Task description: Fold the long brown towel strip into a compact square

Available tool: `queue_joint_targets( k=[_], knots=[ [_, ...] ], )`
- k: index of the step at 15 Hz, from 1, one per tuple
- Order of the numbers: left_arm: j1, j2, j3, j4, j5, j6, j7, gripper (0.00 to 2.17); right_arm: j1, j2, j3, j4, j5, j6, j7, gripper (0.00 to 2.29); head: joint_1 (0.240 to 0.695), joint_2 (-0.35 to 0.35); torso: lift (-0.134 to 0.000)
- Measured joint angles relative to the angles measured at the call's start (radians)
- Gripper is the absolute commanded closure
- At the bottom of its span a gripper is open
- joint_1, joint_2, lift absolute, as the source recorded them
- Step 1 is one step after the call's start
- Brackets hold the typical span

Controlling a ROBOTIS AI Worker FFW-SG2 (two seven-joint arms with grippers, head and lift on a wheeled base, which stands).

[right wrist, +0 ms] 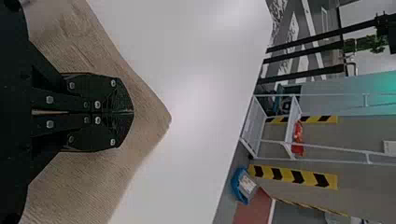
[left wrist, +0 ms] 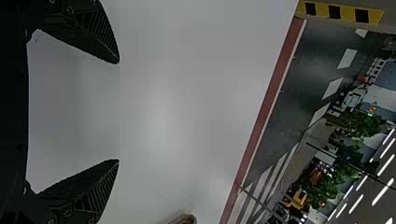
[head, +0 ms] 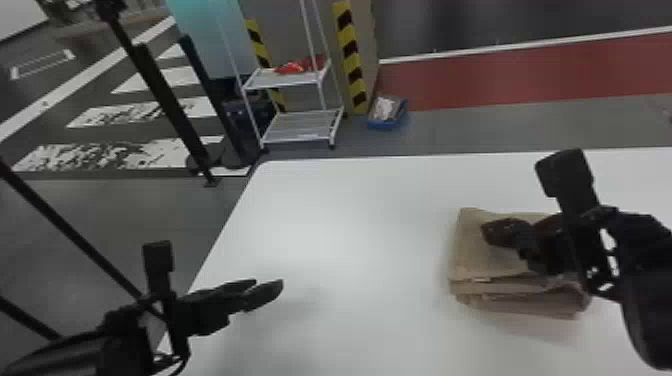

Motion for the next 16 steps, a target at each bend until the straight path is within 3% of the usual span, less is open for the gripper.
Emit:
queue_joint_targets(
  k=[3,6,12,16],
  knots=[
    [0.005,0.006,0.007,-0.002,0.007,0.000,-0.003,0.13,0.099,0.000,0.029,-0.170,-0.004,0.181,0.044,1.86,0.695,0.350,-0.128],
    [0.009,0.006,0.005,-0.008,0.011,0.000,-0.008,0.13,0.174,0.000,0.015,-0.280,0.003,0.253,0.046,1.86,0.695,0.350,-0.128],
    [0.025,0.003,0.004,-0.022,0.013,0.000,-0.003,0.13,0.200,0.000,-0.108,-0.284,0.033,0.217,0.035,1.86,0.695,0.350,-0.128],
    [0.023,0.004,0.005,-0.017,0.013,0.000,0.002,0.13,0.219,0.000,-0.195,-0.331,-0.002,0.221,0.036,1.86,0.695,0.334,-0.128]
  ],
)
